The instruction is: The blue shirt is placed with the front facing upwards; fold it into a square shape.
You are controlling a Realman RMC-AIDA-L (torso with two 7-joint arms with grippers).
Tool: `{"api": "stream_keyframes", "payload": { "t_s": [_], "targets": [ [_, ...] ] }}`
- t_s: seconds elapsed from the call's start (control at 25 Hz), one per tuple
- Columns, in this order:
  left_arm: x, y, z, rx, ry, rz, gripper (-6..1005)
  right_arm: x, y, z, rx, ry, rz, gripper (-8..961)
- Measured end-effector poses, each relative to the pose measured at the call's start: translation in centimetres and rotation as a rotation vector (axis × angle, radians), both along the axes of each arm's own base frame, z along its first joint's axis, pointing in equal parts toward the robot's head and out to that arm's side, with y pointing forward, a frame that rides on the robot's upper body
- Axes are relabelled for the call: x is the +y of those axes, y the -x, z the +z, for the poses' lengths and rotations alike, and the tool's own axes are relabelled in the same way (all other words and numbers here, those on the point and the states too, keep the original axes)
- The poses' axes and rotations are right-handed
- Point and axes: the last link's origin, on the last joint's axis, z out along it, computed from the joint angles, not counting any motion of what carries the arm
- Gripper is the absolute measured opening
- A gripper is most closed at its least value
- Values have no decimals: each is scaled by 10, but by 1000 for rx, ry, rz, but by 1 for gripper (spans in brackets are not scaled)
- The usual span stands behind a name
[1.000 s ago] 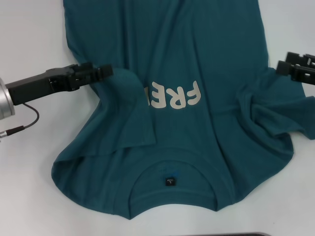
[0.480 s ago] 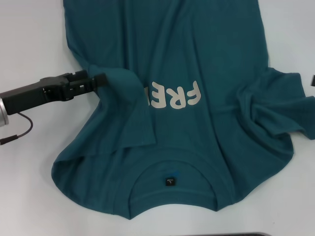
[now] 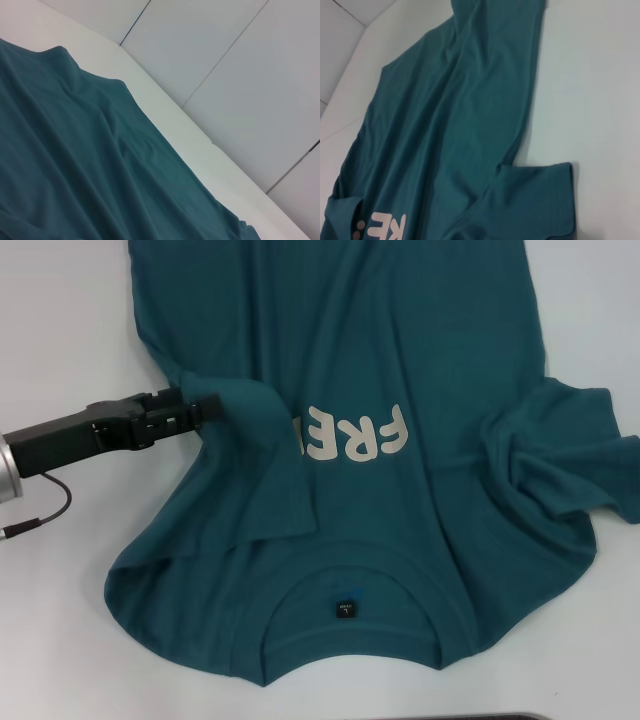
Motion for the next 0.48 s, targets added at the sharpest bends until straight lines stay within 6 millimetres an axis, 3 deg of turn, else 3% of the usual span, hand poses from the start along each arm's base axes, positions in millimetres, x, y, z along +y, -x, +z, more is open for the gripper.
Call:
{"api": "stream_keyframes", "payload": {
  "t_s": [0.48],
  "targets": [
    [0, 0, -1, 1, -1, 2, 890, 12, 4, -27, 31, 43, -6, 821]
  ]
}}
